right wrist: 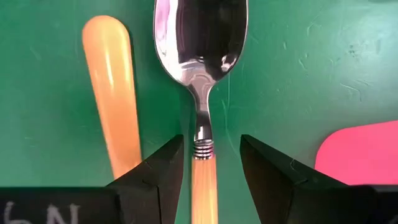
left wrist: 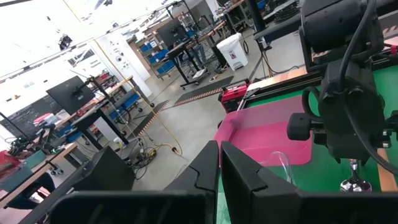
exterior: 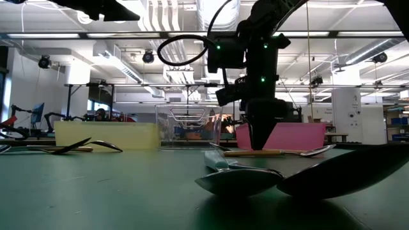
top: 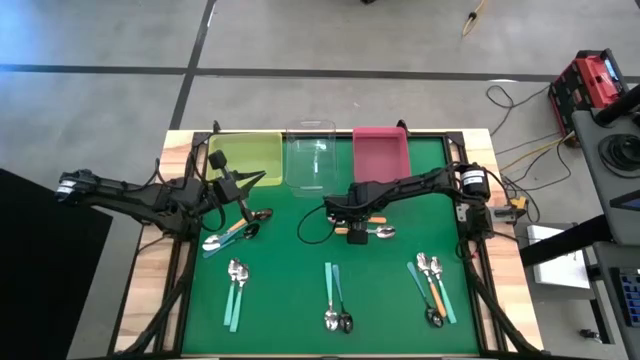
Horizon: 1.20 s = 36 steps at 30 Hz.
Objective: Sort silverware by color (type)
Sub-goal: Put the yellow spoon into the red bin
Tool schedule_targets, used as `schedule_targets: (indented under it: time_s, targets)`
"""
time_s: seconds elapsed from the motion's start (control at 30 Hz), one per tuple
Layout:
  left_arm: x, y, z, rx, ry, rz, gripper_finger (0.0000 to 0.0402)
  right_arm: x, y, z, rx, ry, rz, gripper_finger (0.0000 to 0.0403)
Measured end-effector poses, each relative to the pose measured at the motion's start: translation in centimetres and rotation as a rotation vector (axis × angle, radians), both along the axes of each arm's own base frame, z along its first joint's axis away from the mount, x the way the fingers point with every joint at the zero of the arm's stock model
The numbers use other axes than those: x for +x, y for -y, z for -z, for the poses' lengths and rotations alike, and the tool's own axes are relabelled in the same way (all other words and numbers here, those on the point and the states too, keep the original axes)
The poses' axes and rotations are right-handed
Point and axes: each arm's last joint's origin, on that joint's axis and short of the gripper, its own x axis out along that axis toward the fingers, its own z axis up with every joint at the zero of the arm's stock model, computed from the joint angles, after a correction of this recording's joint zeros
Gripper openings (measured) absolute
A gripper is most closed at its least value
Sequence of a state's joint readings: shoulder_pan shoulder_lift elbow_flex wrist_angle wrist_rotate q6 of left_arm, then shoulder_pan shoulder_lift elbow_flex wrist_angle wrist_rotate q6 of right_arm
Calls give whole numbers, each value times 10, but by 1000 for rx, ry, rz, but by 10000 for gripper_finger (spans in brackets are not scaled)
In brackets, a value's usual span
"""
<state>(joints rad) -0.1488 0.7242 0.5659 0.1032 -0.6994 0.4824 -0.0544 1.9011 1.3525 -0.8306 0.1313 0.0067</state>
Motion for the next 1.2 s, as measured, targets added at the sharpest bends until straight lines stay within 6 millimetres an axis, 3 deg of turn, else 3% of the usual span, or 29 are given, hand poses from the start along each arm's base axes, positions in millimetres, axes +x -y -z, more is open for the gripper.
schedule_targets:
  time_s: [0.27,0.67,0.93,1.2]
  targets:
    - [0,0,0,4,-2,0,0,-3,-1,8,-1,15,-8,130]
    - [0,0,0,4,-2,0,0,-2,-1,9,5,31,-10,27]
    - [0,0,0,4,-2,0,0,0,-1,6,-3,45,-4,24]
    - [0,0,0,3,-1,0,0,8,-1,-17,2,83,-10,24]
